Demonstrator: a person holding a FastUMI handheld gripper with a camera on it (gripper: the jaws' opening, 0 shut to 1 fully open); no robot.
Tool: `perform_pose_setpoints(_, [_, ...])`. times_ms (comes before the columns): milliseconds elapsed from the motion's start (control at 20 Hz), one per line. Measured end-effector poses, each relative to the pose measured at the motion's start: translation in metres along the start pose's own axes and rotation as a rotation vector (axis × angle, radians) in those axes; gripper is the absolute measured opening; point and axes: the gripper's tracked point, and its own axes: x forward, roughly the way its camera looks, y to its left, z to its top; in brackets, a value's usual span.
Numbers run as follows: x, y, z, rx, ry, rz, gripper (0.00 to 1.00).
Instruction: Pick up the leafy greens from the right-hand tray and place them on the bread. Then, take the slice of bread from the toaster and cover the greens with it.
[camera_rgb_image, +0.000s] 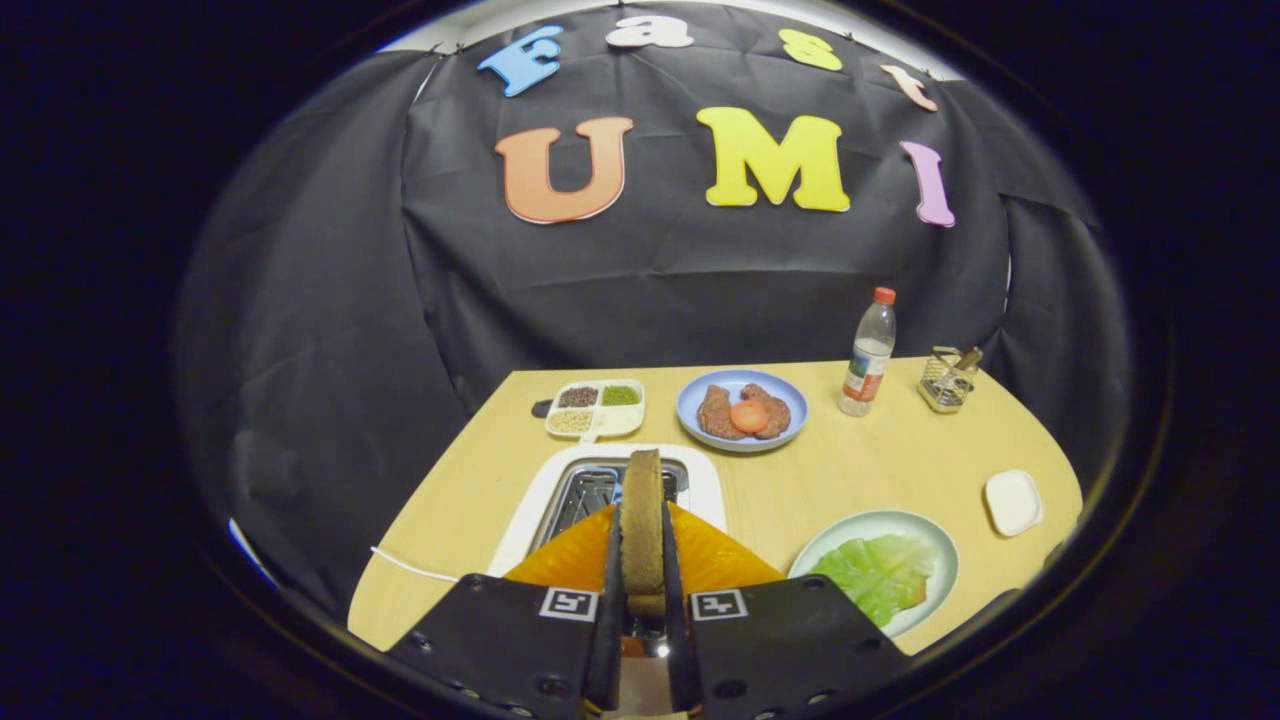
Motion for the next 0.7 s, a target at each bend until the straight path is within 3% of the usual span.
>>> perform_pose_setpoints(100, [-0.002, 0.006, 0.002, 0.014, 0.027, 0.037, 0.09])
perform_pose_setpoints(450, [-0.046, 0.009, 0.052, -0.026, -0.062, 0.127, 0.09])
perform_pose_setpoints(700, [-0.084, -0.015, 0.089, 0.016, -0.093, 0.195, 0.09])
